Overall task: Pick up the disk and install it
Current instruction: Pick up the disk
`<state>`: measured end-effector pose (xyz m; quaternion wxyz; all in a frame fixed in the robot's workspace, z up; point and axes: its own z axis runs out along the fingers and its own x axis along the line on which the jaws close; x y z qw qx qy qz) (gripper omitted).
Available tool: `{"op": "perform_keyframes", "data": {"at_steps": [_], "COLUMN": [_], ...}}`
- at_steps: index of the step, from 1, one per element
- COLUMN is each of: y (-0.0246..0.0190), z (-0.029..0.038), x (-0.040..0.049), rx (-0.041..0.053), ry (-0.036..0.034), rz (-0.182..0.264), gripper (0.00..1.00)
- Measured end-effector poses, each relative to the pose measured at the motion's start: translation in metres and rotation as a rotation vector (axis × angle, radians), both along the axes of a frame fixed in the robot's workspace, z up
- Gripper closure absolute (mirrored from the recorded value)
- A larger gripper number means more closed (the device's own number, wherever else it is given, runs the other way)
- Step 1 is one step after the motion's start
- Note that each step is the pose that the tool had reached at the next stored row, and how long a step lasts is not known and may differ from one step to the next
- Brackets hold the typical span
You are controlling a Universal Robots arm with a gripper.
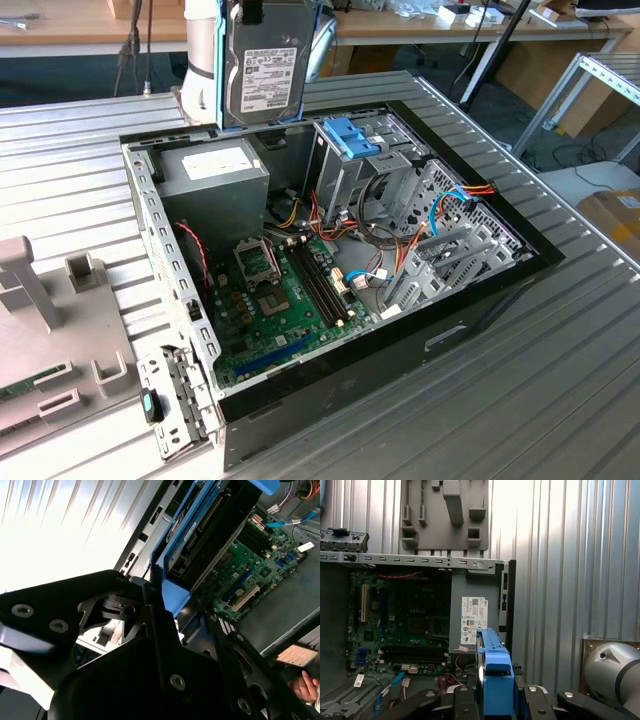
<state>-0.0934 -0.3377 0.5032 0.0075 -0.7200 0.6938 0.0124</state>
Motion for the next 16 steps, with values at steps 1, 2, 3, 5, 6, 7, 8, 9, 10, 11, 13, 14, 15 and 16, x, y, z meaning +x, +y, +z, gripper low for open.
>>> {"op": "perform_keyframes", "data": {"at_steps": [1,2,3,5,6,7,8,9,10,11,13,14,15,16], "y": [0.0000,0.0003,0.0002,0.0002,0.0003,0.0002,-0.0005,-0.0021,-0.0039,-0.0097,-0.0152,-0.0180,-0.0209,-0.0263], "z": [0.0000,0.0000,0.0000,0.0000,0.0000,0.0000,0.0000,0.0000,0.0000,0.0000,0.0000,0.0000,-0.0001,-0.0001], "x": [0.0002,0.0018,0.0027,0.0041,0.0059,0.0071,0.0082,0.0092,0.0100,0.0113,0.0123,0.0127,0.0131,0.0138], "rx": [0.0000,-0.0001,0.0000,-0.0001,-0.0001,0.0001,0.0000,-0.0001,-0.0001,0.0000,0.0000,-0.0001,0.0000,0.0000], "ry": [0.0000,0.0001,0.0000,0.0000,0.0001,0.0000,0.0000,0.0000,0.0001,0.0000,0.0000,0.0001,0.0000,0.0000], "rz": [0.000,0.000,0.000,0.000,0.001,0.001,0.001,0.001,0.001,0.001,0.001,0.001,0.001,0.001], "gripper": [0.64,0.64,0.64,0.64,0.64,0.64,0.64,0.64,0.64,0.64,0.64,0.64,0.64,0.64]}}
